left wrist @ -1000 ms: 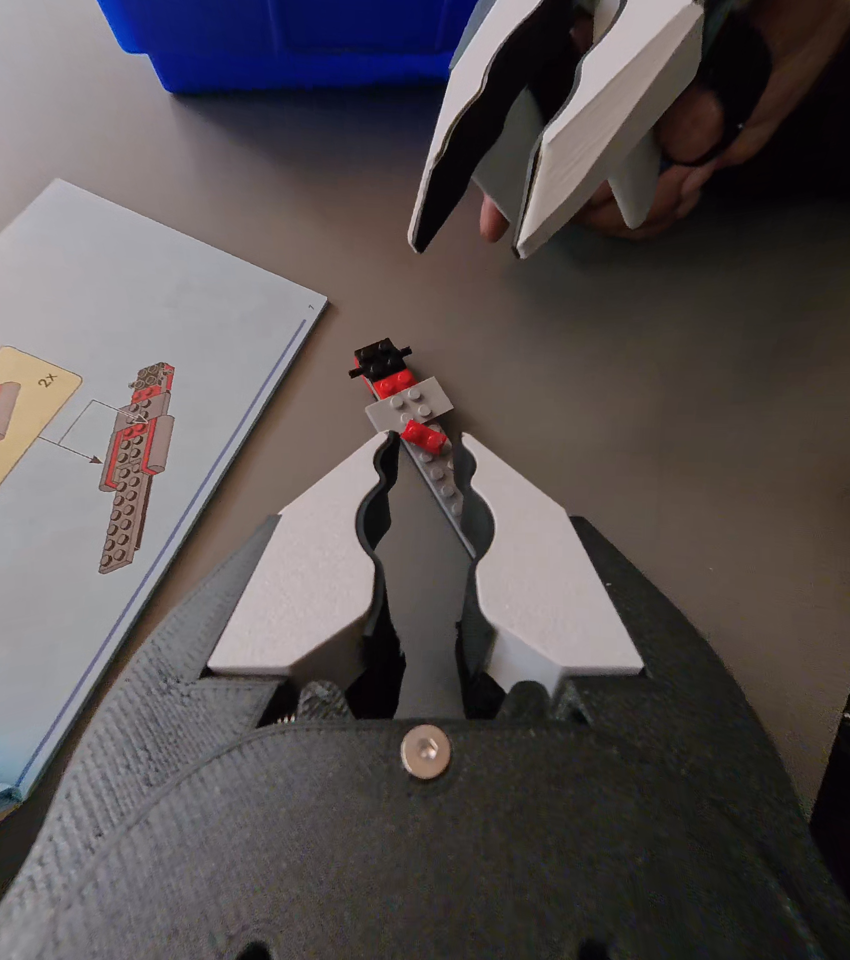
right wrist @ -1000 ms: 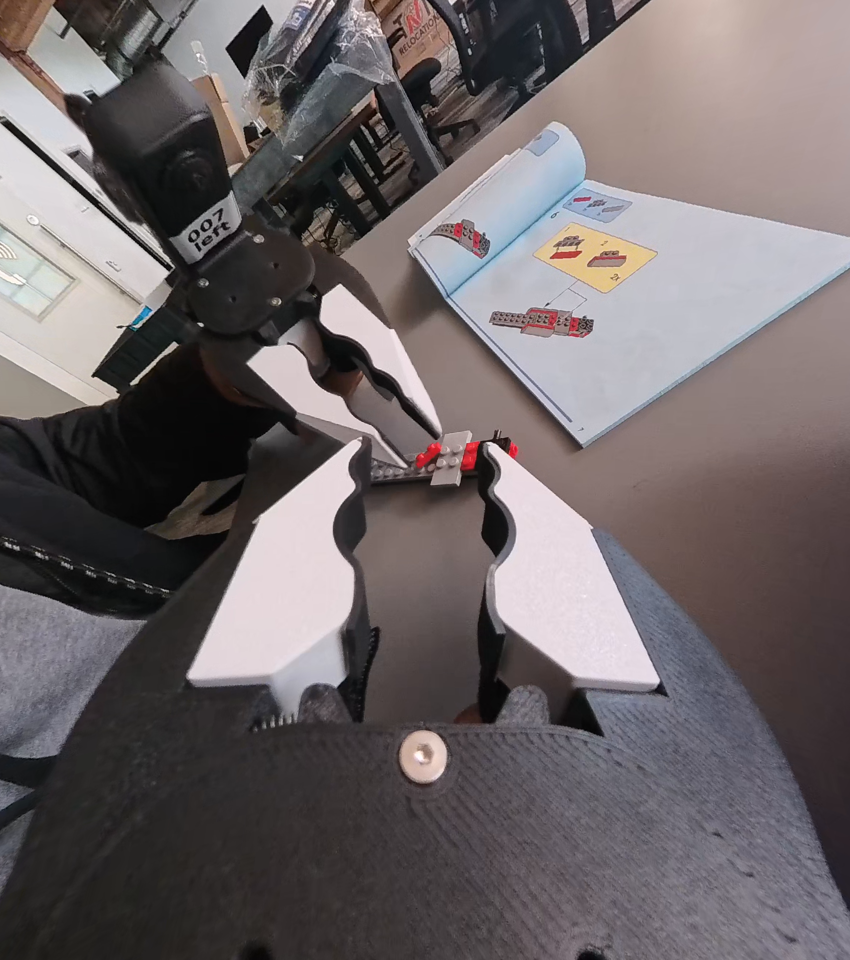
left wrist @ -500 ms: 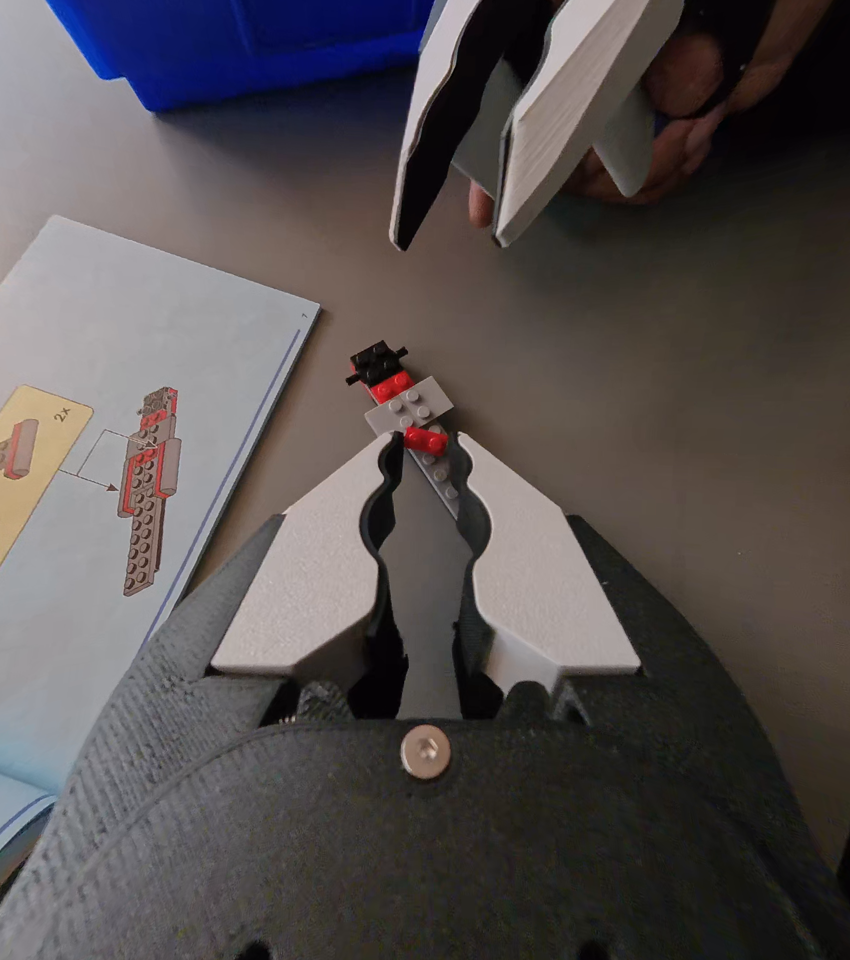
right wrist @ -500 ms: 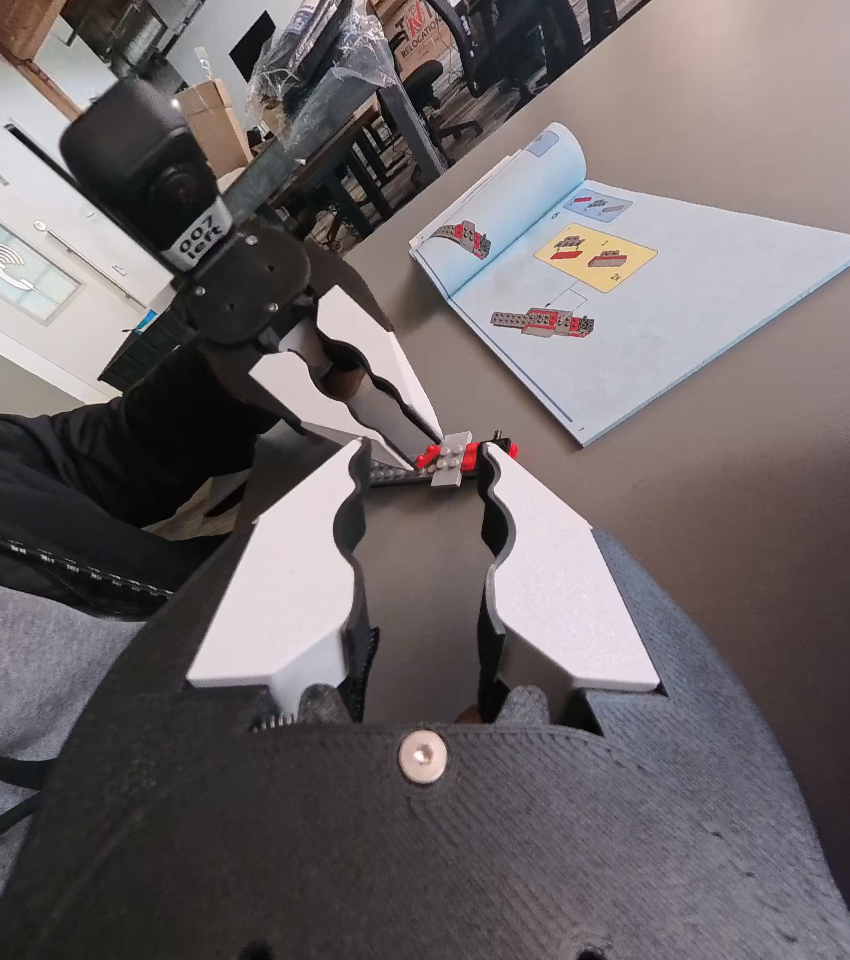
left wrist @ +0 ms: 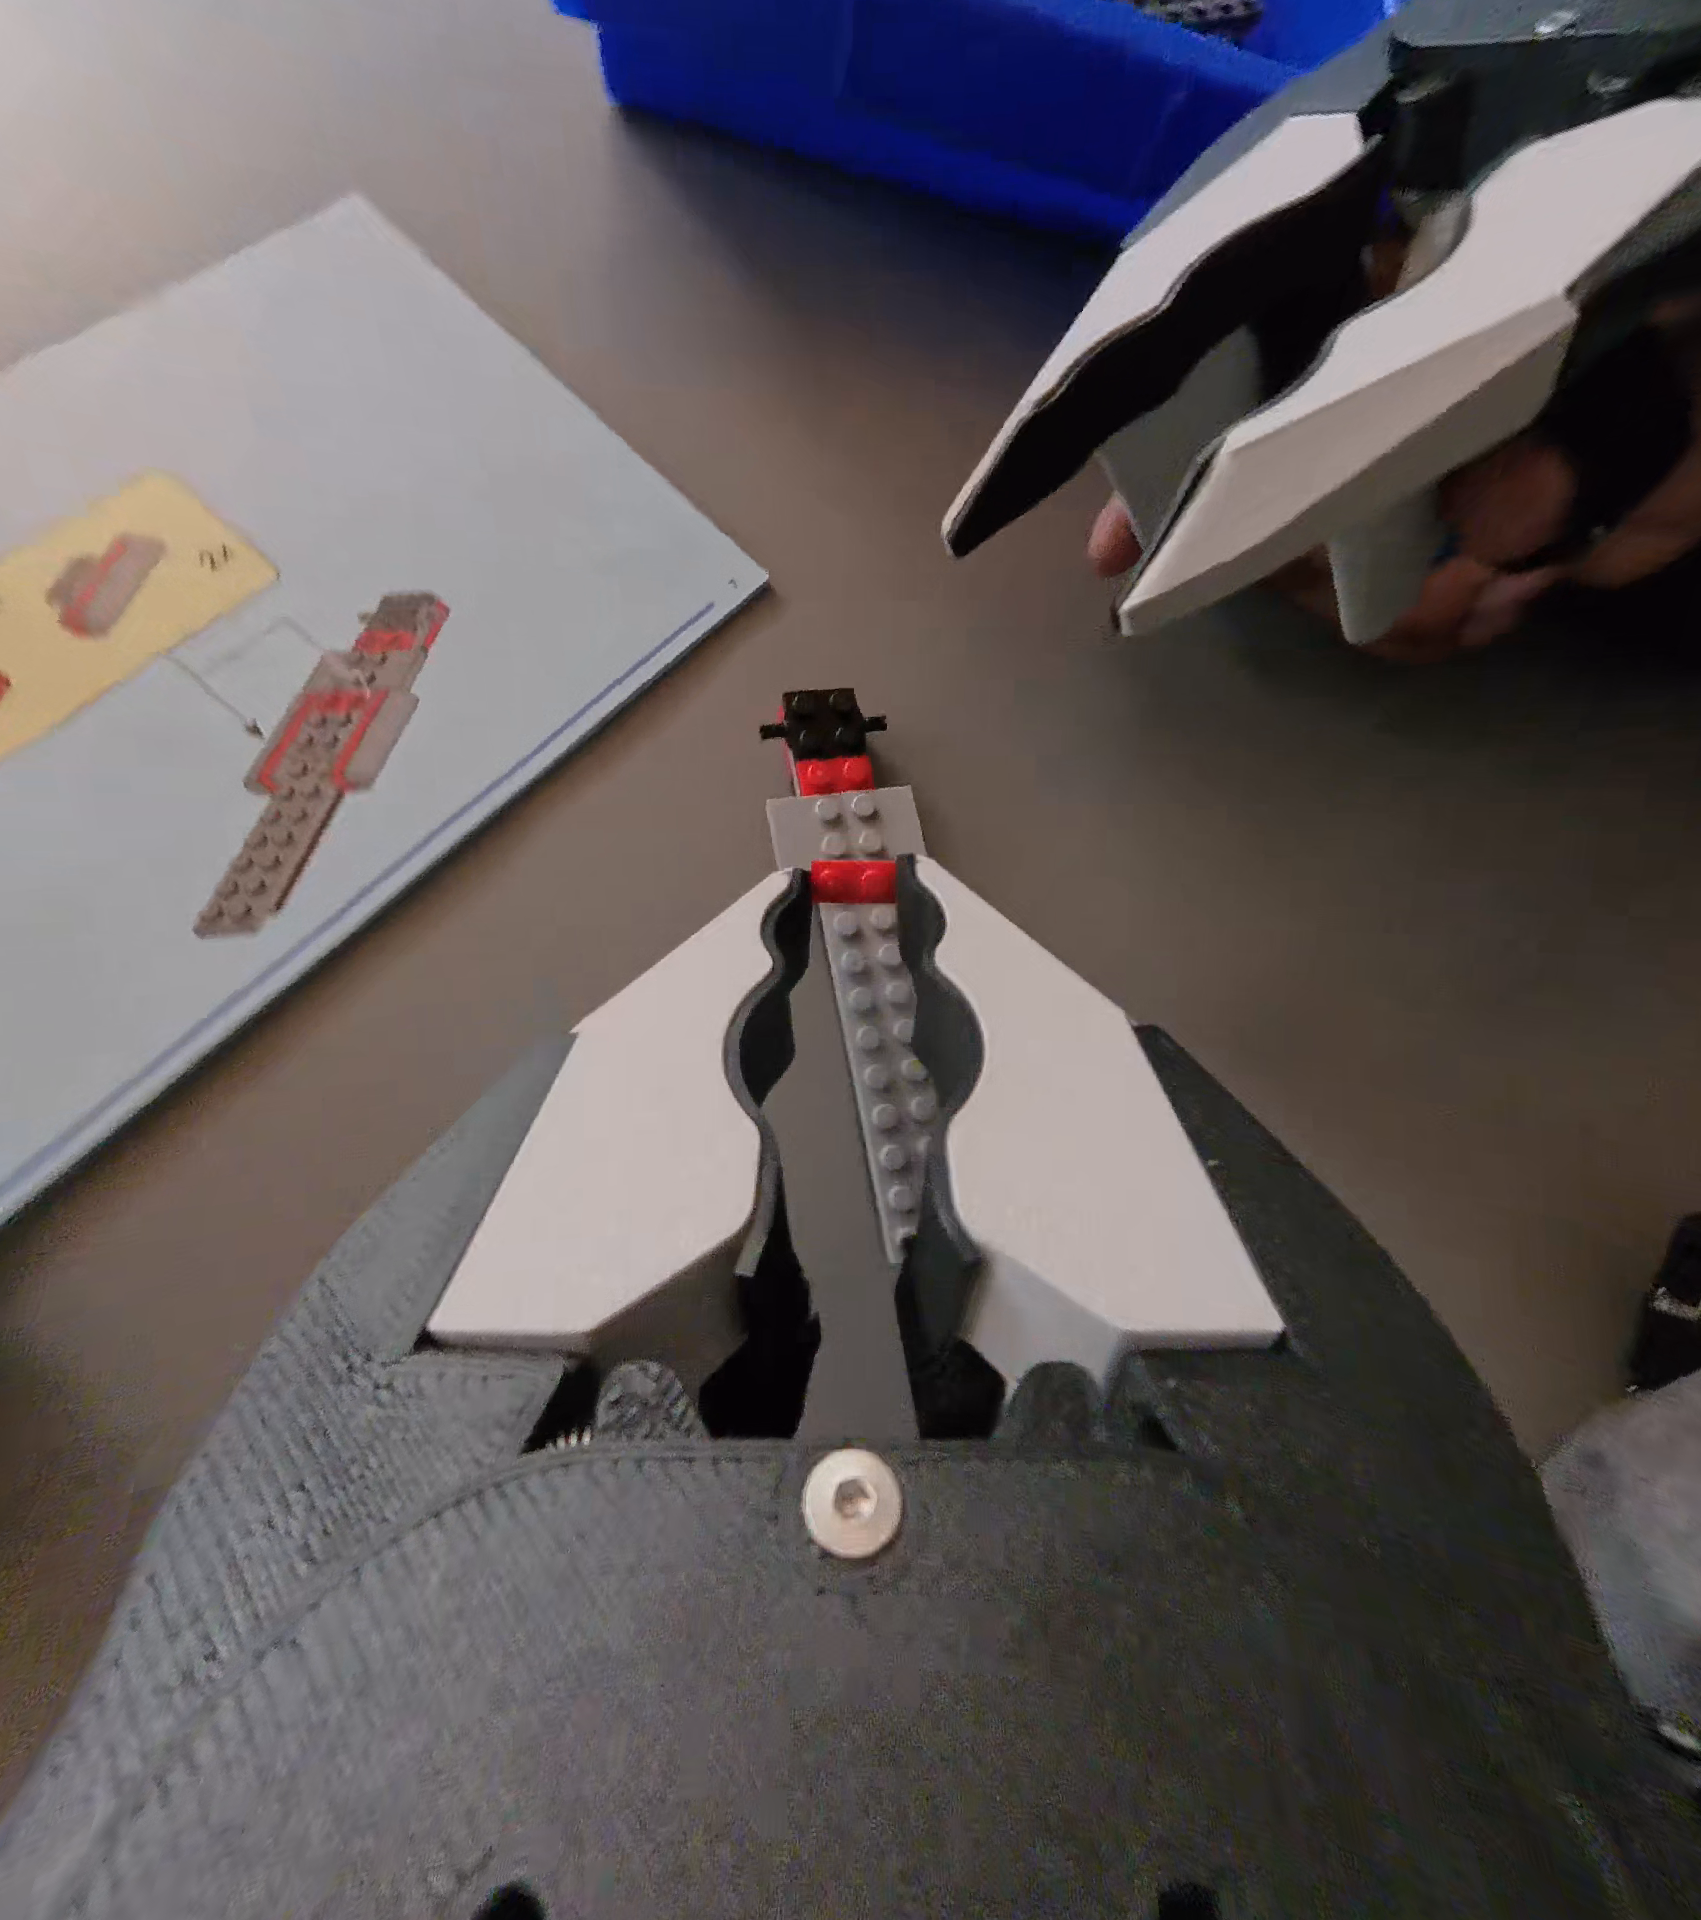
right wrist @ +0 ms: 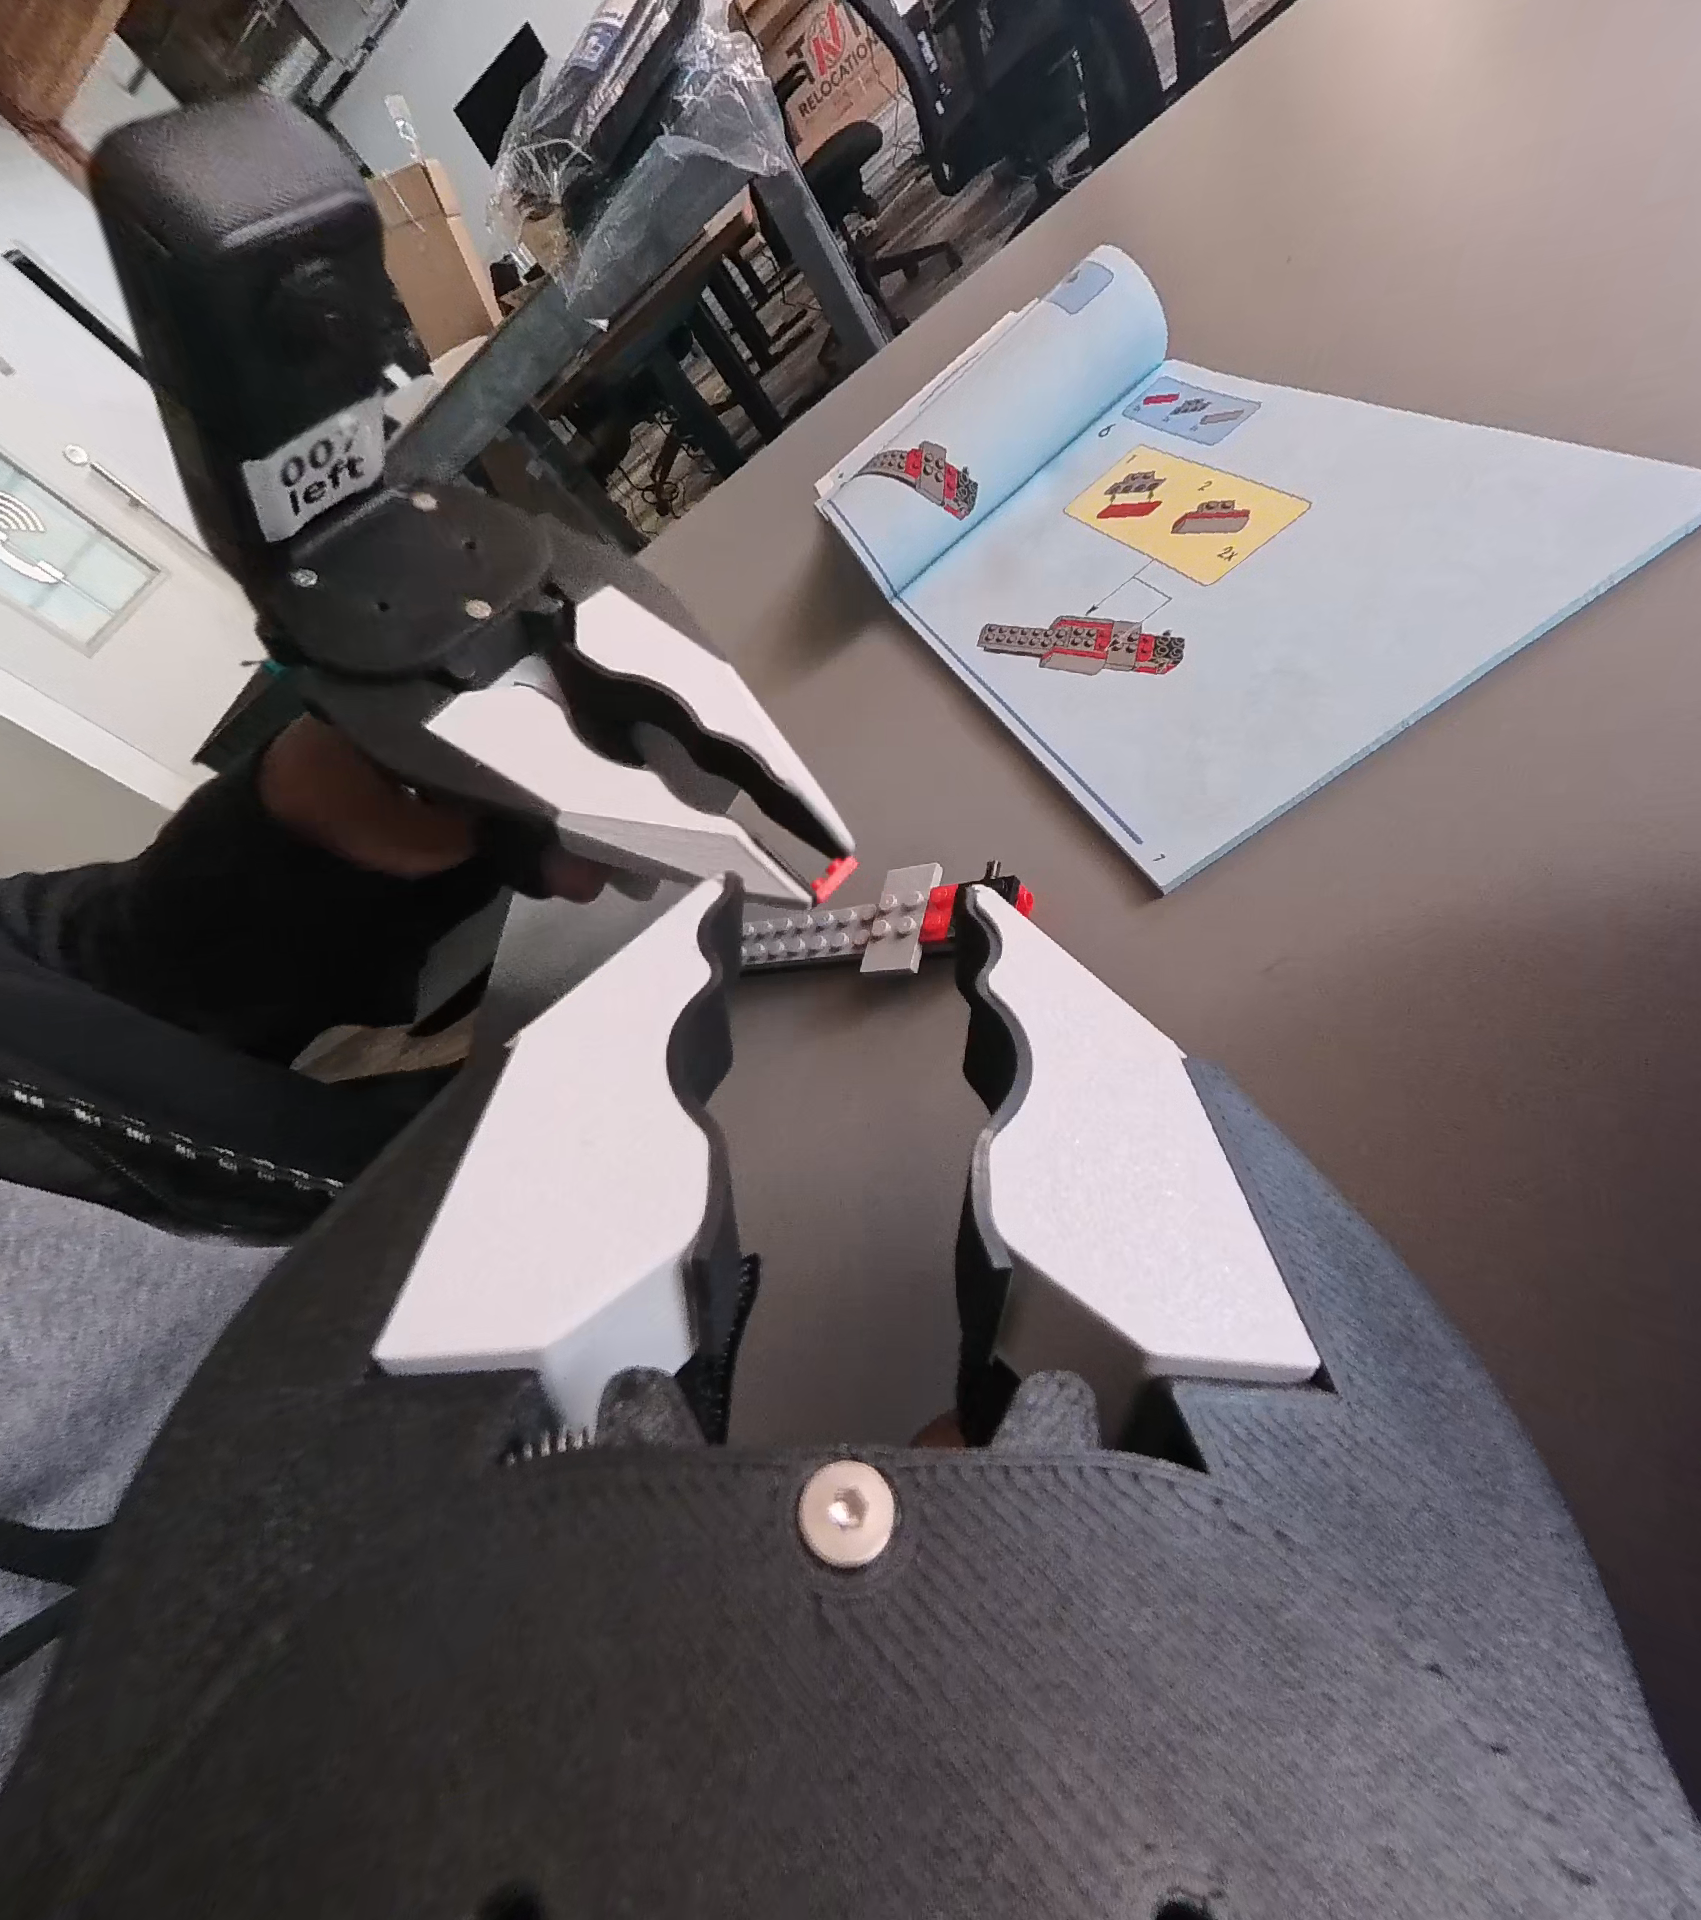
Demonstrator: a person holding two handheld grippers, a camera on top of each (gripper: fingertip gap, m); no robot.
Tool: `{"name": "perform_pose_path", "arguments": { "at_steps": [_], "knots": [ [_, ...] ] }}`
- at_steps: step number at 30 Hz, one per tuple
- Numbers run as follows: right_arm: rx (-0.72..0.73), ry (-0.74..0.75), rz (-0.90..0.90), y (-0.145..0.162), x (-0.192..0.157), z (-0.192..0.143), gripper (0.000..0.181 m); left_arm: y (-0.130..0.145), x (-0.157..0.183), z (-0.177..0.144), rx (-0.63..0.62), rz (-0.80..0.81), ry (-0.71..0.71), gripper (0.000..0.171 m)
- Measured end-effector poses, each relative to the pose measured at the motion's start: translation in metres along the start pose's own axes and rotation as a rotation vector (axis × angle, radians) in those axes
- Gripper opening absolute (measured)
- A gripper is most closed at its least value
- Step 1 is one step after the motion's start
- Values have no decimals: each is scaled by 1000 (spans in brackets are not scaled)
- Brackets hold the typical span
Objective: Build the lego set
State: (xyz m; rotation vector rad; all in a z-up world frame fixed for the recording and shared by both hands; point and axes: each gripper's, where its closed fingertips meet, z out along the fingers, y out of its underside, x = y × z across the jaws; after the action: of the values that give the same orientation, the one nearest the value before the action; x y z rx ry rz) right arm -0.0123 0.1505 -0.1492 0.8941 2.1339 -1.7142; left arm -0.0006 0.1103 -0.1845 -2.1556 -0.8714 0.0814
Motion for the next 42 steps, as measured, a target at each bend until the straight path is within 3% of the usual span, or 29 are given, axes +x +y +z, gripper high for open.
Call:
{"name": "perform_pose_path", "arguments": {
  "at_steps": [9,22,33,42],
  "knots": [
    [5,2,2,-1,0,-1,43,8,1,7,-56,-92,-81,15],
    [4,3,5,0,1,-1,43,8,2,13,-87,-80,-115,17],
    [4,3,4,0,1,-1,43,19,0,3,-104,-97,-126,39],
    [7,5,5,-1,1,-1,43,27,3,1,-84,-57,-143,32]
  ]
}}
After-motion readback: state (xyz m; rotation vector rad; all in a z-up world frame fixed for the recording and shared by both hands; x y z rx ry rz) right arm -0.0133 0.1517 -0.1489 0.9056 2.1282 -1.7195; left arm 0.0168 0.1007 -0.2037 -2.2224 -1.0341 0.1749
